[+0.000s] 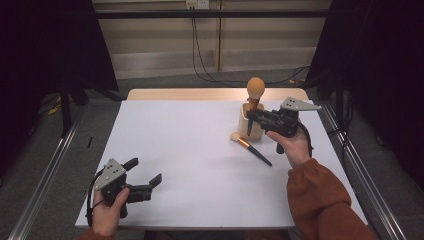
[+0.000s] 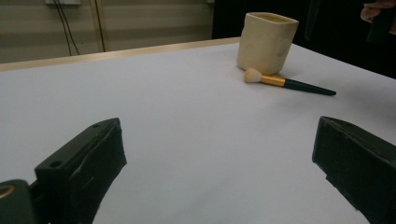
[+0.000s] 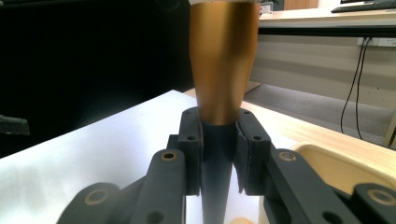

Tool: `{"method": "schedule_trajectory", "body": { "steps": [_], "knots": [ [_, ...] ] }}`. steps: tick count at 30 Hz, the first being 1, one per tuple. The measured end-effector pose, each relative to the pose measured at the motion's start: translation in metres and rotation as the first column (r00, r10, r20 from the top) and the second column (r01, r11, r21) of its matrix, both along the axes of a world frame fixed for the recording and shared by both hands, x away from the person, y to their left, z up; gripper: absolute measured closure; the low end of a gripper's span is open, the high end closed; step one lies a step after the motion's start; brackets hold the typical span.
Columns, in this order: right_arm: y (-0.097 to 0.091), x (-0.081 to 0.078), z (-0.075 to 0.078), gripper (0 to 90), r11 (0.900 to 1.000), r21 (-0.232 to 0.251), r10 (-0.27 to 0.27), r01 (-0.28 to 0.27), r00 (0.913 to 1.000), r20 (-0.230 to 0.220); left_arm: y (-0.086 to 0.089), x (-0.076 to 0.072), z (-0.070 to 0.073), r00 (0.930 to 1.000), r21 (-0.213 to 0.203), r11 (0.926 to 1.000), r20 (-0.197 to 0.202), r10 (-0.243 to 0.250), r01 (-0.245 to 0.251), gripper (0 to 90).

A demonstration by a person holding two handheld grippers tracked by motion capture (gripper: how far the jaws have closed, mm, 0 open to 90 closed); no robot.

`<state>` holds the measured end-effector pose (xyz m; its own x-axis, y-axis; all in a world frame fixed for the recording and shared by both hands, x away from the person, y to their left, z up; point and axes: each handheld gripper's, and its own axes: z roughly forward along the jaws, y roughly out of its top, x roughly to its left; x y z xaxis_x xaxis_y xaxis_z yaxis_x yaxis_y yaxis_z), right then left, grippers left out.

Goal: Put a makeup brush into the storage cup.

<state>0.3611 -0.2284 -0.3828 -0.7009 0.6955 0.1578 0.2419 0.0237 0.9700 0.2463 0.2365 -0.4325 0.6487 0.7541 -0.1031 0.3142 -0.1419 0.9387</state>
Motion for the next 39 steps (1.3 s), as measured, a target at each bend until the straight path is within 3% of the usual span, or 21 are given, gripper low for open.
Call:
{"method": "schedule_trajectory", "body": {
  "steps": [4,6,9,13,19,24,39],
  "knots": [
    [-0.002,0.004,0.004,75.5,0.9999,-0.001,-0.011,0.011,0.9999,0.006,0.0,0.0,0.0,0.9994,0.02,0.9997,0.03,-0.017,0.016,2.4],
    [-0.004,0.007,0.007,75.4,0.9999,0.001,-0.017,0.017,0.9998,0.009,0.002,0.0,0.0,0.9991,-0.002,0.9996,0.032,-0.029,0.029,2.3],
    [-0.005,0.011,0.011,75.4,0.9997,-0.004,-0.026,0.026,0.9996,0.011,0.003,-0.001,0.001,0.9976,0.013,0.9992,0.057,-0.038,0.038,1.7],
    [-0.007,0.017,0.017,75.4,0.999,-0.008,-0.044,0.044,0.999,0.01,0.003,0.001,-0.001,0.9996,0.008,0.9999,0.025,-0.01,0.01,1.9],
    [-0.012,0.027,0.027,75.4,0.9978,-0.008,-0.065,0.065,0.9974,0.031,0.003,0.002,-0.002,0.9999,-0.009,1.0,0.012,0.001,-0.001,1.8],
    [-0.015,0.036,0.031,75.4,0.9966,-0.007,-0.082,0.082,0.9961,0.034,0.003,0.002,-0.001,0.9996,-0.004,1.0,0.029,0.003,-0.003,1.9],
    [-0.016,0.056,0.027,75.3,0.9917,-0.028,-0.124,0.125,0.9917,0.033,0.002,0.002,-0.001,0.9997,0.007,0.9998,0.018,-0.019,0.019,1.6]
  ]
}}
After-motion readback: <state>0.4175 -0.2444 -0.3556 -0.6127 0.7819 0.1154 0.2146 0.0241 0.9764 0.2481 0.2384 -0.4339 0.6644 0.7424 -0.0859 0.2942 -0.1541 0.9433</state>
